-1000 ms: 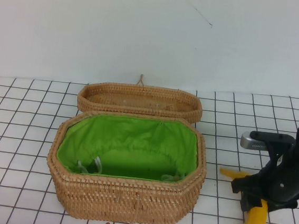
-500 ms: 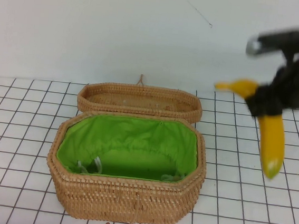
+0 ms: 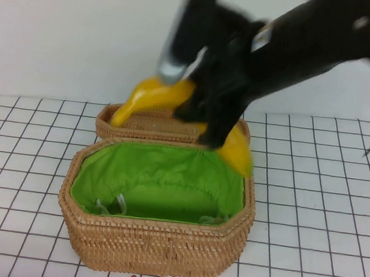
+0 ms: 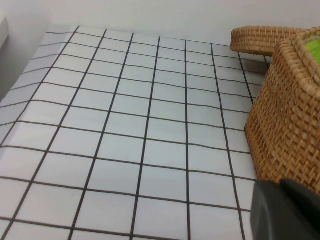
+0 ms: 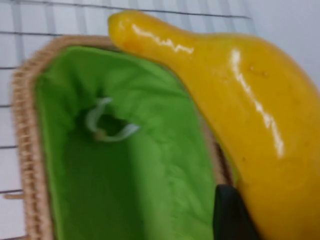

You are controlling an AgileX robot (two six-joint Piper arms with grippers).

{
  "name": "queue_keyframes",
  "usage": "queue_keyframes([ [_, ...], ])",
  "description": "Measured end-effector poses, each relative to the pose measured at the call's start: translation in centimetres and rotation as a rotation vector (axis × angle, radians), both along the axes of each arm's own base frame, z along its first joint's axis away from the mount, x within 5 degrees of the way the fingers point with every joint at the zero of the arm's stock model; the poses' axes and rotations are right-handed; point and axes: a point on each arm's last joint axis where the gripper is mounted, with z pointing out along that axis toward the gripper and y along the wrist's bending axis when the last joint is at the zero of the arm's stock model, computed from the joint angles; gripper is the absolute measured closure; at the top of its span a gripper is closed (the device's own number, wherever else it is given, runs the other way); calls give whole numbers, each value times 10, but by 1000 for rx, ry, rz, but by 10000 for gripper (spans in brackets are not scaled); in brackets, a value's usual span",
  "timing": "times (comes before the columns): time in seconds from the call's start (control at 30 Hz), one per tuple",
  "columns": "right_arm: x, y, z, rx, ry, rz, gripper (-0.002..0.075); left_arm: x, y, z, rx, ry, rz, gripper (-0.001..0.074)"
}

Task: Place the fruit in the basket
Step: Place the banana on the basket

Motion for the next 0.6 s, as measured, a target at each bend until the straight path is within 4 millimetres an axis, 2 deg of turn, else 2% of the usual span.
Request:
queue_keyframes([
  [0.07,-5,18,-14,-44,2,60,424,0,0,0,0,0,0,738],
  [0.1,-7,26,-22,-68,5,79,394,0,0,0,0,0,0,738],
  [0.13,-8,33,-30,-93,4,95,424,0,0,0,0,0,0,738],
  [0.3,-5,60,-75,-191,24,144,424,0,0,0,0,0,0,738],
  [0.5,9,68,-117,-242,93,70,417,0,0,0,0,0,0,738],
  [0.6,12,69,-125,-246,116,32,338,0,0,0,0,0,0,738],
])
